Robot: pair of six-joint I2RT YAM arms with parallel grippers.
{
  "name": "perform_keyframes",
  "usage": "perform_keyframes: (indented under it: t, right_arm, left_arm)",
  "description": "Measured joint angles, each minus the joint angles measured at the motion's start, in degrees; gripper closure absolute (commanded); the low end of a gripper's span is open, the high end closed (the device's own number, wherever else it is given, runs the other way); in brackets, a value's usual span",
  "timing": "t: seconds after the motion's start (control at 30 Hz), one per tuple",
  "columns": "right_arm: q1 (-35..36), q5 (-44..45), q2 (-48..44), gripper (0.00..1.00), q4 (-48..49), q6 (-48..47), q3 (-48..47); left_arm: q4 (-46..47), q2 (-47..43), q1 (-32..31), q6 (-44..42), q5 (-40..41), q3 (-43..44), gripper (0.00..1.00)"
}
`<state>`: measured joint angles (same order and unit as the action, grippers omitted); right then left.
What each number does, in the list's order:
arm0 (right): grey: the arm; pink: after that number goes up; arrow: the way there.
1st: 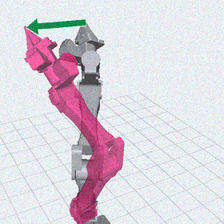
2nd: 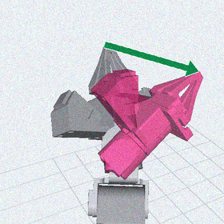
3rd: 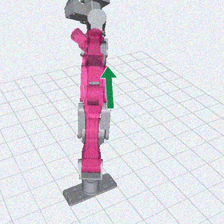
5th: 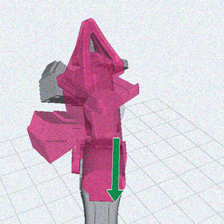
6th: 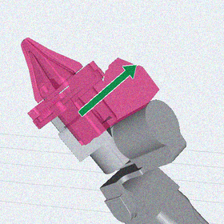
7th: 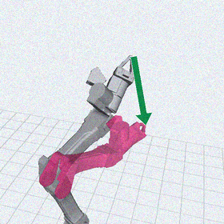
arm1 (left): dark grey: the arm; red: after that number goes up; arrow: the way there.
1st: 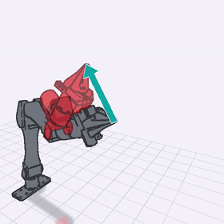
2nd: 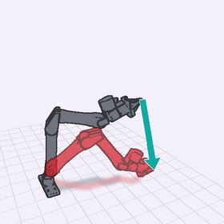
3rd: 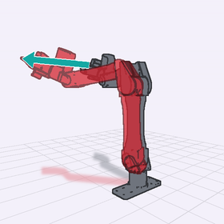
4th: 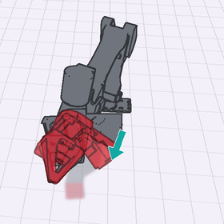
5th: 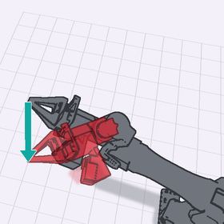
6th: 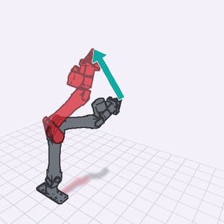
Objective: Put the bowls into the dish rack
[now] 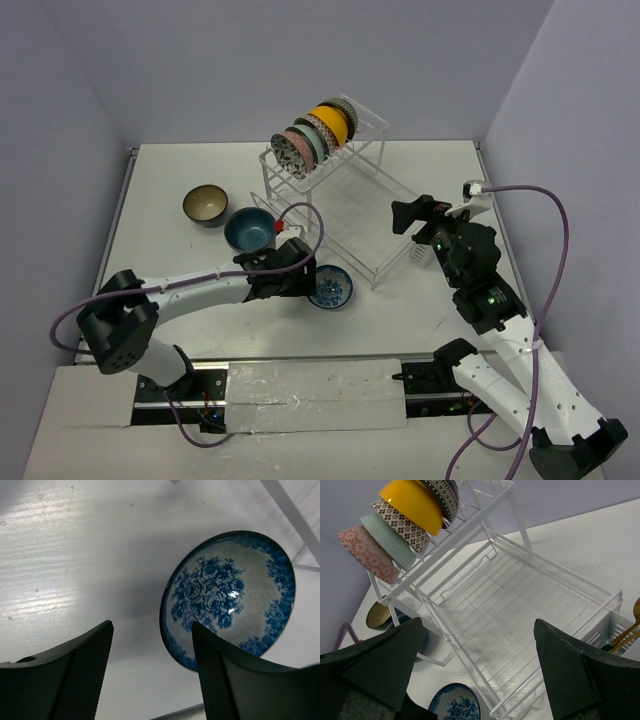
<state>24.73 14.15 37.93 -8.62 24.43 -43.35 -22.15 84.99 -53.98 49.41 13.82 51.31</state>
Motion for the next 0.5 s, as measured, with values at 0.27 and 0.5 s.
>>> perform_keyframes:
  t: [0.27,0.5]
  right_arm:
    - [0.00,0.17,-1.03,0.01,0.09,0.00,1.16]
    - [0.00,0.09,-0.39,0.02,0.09,-0.02,1.73]
  left_arm:
    - [0.33,6.10,-0.24,0.96,0.61,1.33,0.50]
    - [1.25,6.91,-0.28,1.36,0.50,1.68,0.75]
